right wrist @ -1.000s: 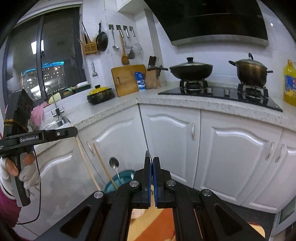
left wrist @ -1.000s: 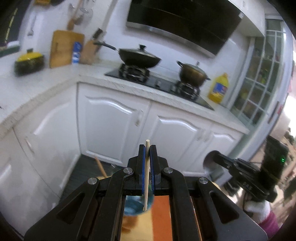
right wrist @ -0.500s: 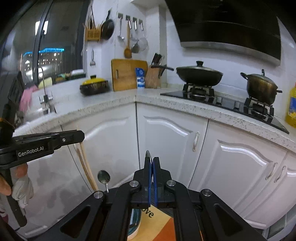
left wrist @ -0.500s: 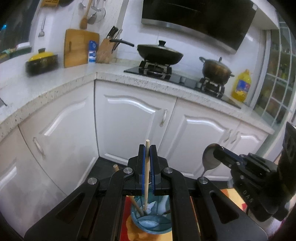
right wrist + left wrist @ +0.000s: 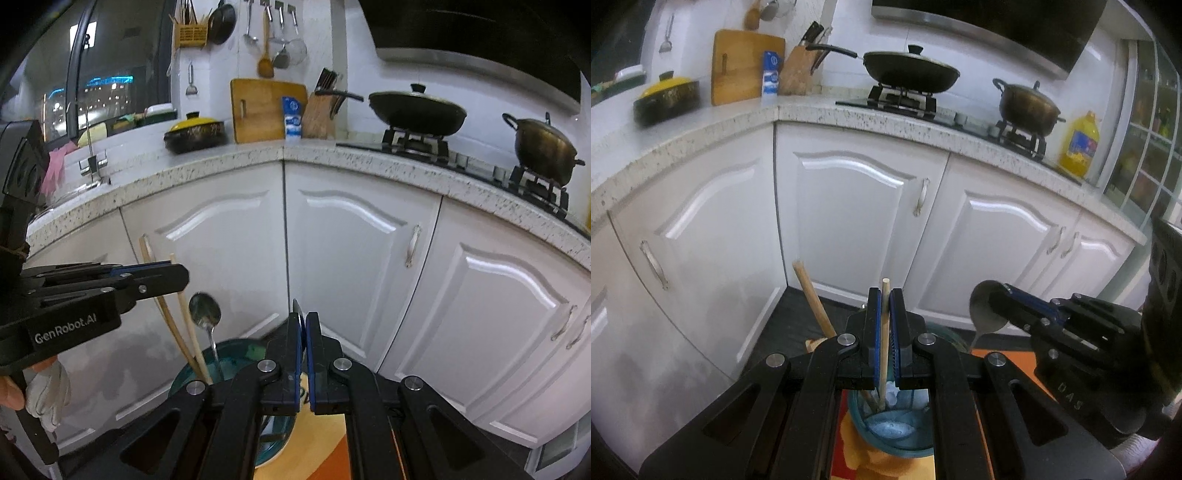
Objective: Organize utensils
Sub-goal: 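Carry both chopsticks up to the floral cup and lower them in, then open both grippers over the floral cup to release the chopsticks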
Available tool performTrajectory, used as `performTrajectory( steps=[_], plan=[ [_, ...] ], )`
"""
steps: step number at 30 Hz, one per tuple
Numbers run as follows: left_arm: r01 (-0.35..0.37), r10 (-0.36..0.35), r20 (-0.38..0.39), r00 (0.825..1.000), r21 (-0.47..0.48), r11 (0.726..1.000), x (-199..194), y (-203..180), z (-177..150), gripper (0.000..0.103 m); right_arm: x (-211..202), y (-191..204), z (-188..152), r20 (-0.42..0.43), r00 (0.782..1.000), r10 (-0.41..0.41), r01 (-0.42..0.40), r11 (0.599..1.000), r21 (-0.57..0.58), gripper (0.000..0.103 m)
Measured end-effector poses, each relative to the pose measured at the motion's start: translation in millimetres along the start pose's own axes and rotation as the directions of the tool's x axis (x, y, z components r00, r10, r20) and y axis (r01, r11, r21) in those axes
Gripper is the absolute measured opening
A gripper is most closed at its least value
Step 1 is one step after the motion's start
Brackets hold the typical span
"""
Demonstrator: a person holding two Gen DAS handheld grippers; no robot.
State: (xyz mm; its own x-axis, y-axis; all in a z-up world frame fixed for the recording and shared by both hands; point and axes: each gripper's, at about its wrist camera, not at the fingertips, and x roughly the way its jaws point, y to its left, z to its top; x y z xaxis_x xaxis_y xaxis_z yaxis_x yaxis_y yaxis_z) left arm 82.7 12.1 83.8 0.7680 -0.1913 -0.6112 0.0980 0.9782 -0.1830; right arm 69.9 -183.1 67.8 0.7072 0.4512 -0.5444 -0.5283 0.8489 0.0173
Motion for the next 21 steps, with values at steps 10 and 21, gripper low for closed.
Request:
performTrajectory(
  steps=[10, 21],
  plan=[
    [-0.011, 0.011, -0.033, 0.999, 0.0, 1.0, 8, -4, -17, 0.003, 8, 11, -16, -0.065, 0.997, 0.048, -0.05, 0.999, -0.018, 0.004],
    [-0.013, 0.012, -0.036, 0.999, -0.001, 1.0, 9, -4, -17, 0.003, 12, 2, -19, -0.106, 0.988, 0.109, -0.104, 0.993, 0.049, 0.006]
  ],
)
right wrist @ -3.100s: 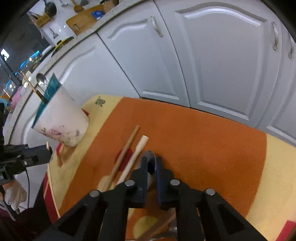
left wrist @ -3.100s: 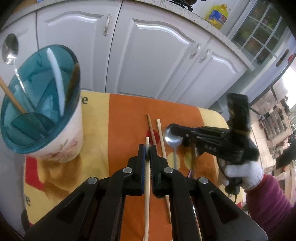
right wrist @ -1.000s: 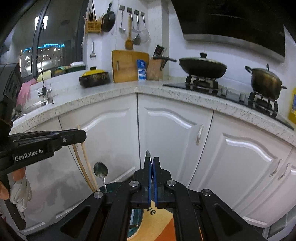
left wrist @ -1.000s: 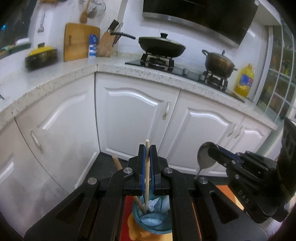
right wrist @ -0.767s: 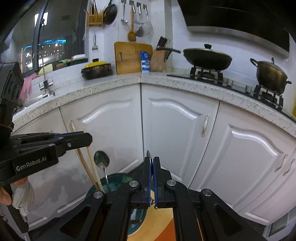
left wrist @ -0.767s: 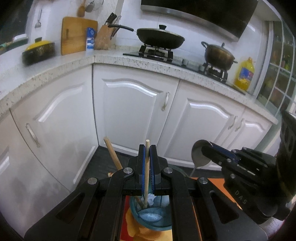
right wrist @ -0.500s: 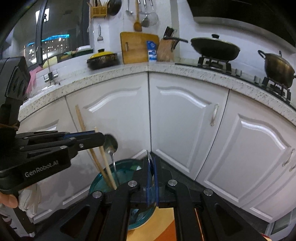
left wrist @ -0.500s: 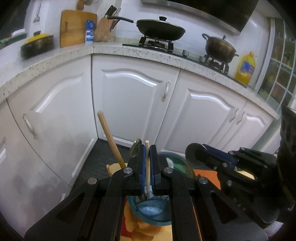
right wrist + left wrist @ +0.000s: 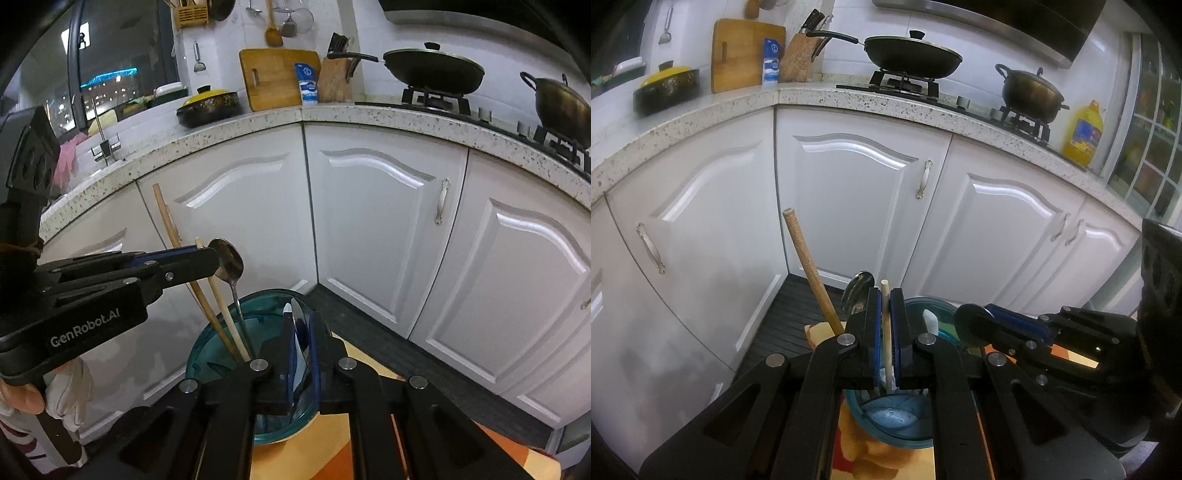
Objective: Organize utensils
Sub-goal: 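Open both grippers over the floral cup to release the chopsticks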
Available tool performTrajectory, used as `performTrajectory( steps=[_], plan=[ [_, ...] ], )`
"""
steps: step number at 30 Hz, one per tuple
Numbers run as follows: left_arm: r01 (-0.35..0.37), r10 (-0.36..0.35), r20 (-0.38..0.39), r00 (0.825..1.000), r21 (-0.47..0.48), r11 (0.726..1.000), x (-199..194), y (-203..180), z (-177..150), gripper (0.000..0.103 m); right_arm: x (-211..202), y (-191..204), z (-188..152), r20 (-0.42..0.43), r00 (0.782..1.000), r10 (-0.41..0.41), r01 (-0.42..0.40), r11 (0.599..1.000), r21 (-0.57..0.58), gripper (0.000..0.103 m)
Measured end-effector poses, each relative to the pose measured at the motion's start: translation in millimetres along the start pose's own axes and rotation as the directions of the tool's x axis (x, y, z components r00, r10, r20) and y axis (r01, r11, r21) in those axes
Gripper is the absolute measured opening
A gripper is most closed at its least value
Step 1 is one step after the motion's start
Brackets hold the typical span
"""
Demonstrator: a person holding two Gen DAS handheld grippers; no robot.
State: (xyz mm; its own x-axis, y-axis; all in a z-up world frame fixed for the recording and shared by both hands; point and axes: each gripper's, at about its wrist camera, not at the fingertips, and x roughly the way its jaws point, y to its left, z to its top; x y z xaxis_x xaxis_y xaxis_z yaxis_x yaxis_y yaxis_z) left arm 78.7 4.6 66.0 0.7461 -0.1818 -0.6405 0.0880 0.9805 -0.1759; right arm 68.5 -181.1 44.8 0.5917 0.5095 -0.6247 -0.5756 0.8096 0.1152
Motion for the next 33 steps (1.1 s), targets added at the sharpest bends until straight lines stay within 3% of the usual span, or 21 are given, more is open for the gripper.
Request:
performTrajectory(
  steps=[5, 9, 13, 17, 19, 33],
  plan=[
    [0.003, -0.003, -0.006, 1.0, -0.007, 1.0, 0, 1, -1, 0.003, -1, 1, 1, -0.008, 1.0, -0.004, 0.004, 1.0, -0.001, 0.011],
    [0.006, -0.006, -0.005, 1.0, -0.015, 1.0, -3, 3, -1, 0.003, -4, 2, -1, -0.005, 1.0, 0.004, -0.004, 1.0, 0.006, 0.029],
    [0.009, -0.009, 0.001, 1.0, -0.029, 1.0, -8, 7, 1, 0.008, -11, 3, -2, 0.002, 1.0, 0.006, -0.006, 1.0, 0.002, 0.029],
    [0.021, -0.02, 0.012, 1.0, -0.045, 0.999, -15, 10, 3, 0.029, -19, 0, -3, 0.018, 1.0, 0.012, -0.013, 1.0, 0.025, 0.029],
    [0.024, -0.023, 0.02, 1.0, -0.051, 0.998, -20, 10, 3, 0.033, -24, -2, -4, 0.026, 1.0, 0.014, -0.015, 0.999, 0.039, 0.029],
    [-0.002, 0.003, 0.029, 1.0, -0.037, 0.999, -42, -1, -12, 0.037, -54, -9, -25, 0.047, 0.999, -0.019, 0.014, 0.994, 0.108, 0.035]
  ],
)
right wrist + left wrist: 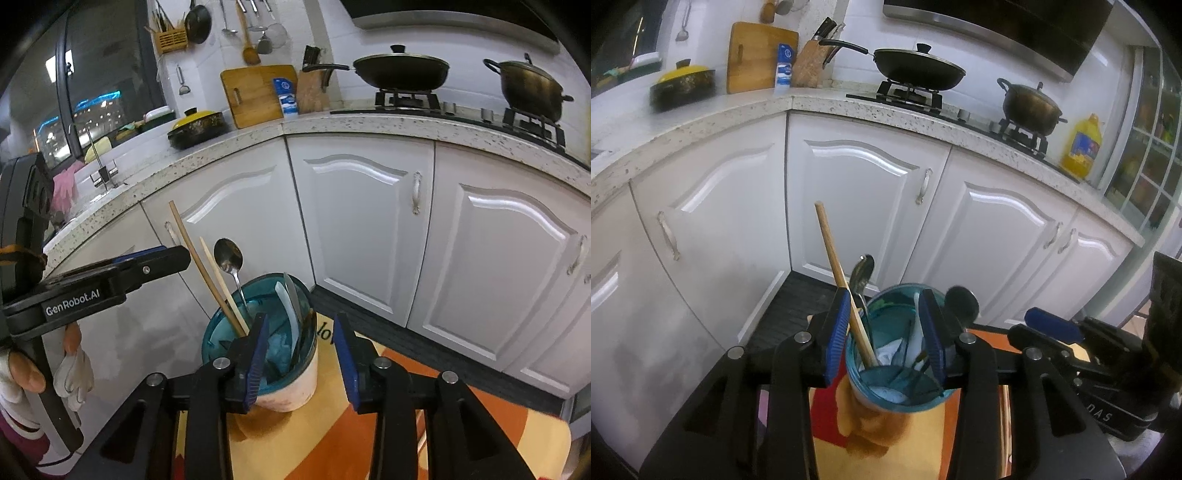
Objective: Organize utensils
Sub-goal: 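Open both grippers over the floral cup to release the chopsticks, then move both open grippers back over the remaining utensils on the mat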
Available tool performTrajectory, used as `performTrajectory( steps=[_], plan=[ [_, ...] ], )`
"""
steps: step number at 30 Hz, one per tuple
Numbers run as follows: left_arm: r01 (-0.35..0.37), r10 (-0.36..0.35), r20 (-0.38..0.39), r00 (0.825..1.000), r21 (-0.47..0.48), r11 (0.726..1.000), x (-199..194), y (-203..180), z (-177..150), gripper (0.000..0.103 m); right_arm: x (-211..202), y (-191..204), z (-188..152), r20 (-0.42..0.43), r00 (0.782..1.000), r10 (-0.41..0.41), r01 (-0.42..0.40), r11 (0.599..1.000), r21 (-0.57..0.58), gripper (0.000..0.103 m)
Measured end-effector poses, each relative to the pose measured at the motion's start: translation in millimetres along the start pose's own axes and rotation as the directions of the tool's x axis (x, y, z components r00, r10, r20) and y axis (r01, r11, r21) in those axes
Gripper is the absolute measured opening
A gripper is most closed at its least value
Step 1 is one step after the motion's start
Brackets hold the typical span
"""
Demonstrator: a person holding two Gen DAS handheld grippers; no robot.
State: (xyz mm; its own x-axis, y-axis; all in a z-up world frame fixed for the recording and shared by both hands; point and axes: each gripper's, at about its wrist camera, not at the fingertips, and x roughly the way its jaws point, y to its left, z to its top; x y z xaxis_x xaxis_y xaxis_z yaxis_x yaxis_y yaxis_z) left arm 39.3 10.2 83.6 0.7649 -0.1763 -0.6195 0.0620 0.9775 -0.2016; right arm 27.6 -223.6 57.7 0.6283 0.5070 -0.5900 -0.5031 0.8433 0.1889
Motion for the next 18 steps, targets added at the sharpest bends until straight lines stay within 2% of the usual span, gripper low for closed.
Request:
performTrajectory(
  steps=[6, 10, 18],
  plan=[
    [-0.005, 0.004, 0.008, 1.0, 0.027, 1.0, -8, -14, -10, 0.038, -14, -2, -10, 0.007, 1.0, -0.015, 0.015, 1.0, 0.022, 0.035],
    [0.002, -0.002, 0.016, 1.0, 0.051, 0.999, -15, -28, -17, 0.043, -26, -5, -18, 0.012, 1.0, -0.028, 0.027, 0.999, 0.032, 0.038],
    [0.04, -0.041, 0.008, 0.999, 0.097, 0.994, -21, -57, -29, 0.046, -54, -18, -38, 0.018, 0.998, -0.059, 0.058, 0.996, 0.062, 0.041]
  ],
)
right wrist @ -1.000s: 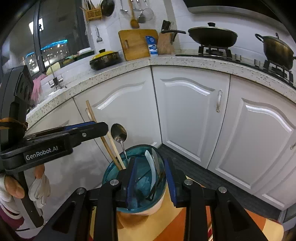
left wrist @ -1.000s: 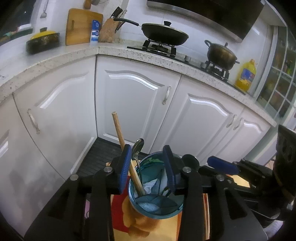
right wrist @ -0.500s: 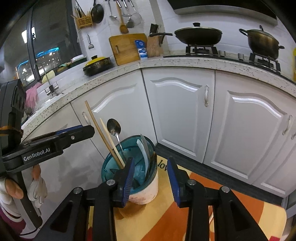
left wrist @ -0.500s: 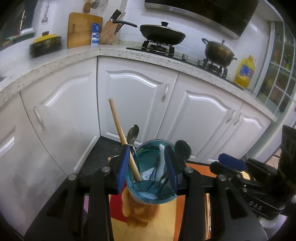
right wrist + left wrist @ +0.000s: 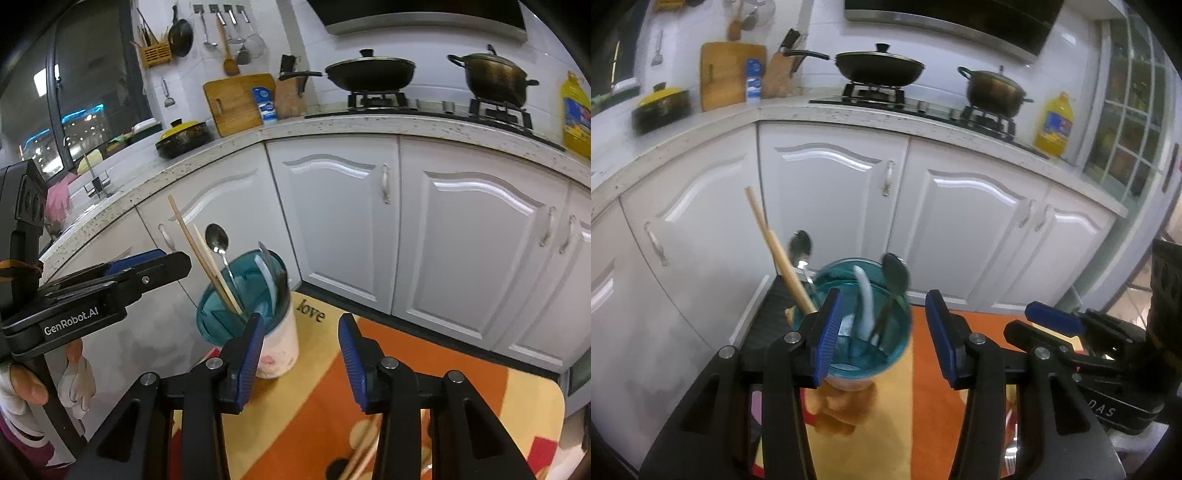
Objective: Organize utensils
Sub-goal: 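Move both open grippers back over the remaining utensils on the mat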
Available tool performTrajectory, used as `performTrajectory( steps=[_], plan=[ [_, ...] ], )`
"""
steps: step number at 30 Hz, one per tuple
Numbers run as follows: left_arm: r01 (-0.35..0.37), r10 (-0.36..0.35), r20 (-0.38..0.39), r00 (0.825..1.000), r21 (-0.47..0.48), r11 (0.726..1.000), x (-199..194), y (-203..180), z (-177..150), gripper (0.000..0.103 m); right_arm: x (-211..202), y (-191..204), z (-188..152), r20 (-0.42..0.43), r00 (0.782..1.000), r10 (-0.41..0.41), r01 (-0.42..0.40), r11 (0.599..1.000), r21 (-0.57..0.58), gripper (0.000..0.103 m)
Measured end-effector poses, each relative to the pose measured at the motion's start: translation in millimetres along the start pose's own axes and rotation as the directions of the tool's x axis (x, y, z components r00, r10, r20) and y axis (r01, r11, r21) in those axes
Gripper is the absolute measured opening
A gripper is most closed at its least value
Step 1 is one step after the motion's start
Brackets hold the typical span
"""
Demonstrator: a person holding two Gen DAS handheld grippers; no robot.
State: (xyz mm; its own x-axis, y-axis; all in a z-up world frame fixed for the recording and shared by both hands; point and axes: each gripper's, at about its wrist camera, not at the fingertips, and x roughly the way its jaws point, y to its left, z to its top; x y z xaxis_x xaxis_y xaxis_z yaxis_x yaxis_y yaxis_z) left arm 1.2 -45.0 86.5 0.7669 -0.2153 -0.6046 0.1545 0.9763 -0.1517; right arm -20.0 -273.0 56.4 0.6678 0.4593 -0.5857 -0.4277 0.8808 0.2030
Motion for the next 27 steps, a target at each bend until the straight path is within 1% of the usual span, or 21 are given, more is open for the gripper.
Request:
performTrajectory(
  steps=[7, 15, 18, 21, 22, 27],
  plan=[
    [0.04, -0.039, -0.019, 0.999, 0.042, 0.998, -1, -30, -11, 0.046, -25, -22, -20, 0.005, 0.999, -0.044, 0.044, 0.998, 0.051, 0.042],
    [0.082, -0.079, -0.046, 0.996, 0.071, 0.994, 2, -56, -22, 0.046, -50, -48, -43, -0.004, 0.995, -0.1, 0.1, 0.991, 0.094, 0.042],
    [0.117, -0.112, -0.078, 0.991, 0.065, 0.991, 8, -62, -28, 0.046, -55, -61, -54, -0.019, 0.993, -0.115, 0.117, 0.986, 0.123, 0.042],
    [0.147, -0.14, -0.112, 0.984, 0.055, 0.988, 17, -66, -36, 0.046, -54, -76, -67, -0.048, 0.99, -0.132, 0.138, 0.979, 0.151, 0.042],
    [0.16, -0.152, -0.134, 0.979, 0.046, 0.986, 22, -67, -39, 0.046, -52, -81, -72, -0.063, 0.988, -0.138, 0.147, 0.976, 0.161, 0.042],
    [0.186, -0.177, -0.201, 0.964, 0.028, 0.982, 41, -70, -52, 0.046, -36, -102, -97, -0.131, 0.984, -0.122, 0.148, 0.966, 0.213, 0.042]
  ],
)
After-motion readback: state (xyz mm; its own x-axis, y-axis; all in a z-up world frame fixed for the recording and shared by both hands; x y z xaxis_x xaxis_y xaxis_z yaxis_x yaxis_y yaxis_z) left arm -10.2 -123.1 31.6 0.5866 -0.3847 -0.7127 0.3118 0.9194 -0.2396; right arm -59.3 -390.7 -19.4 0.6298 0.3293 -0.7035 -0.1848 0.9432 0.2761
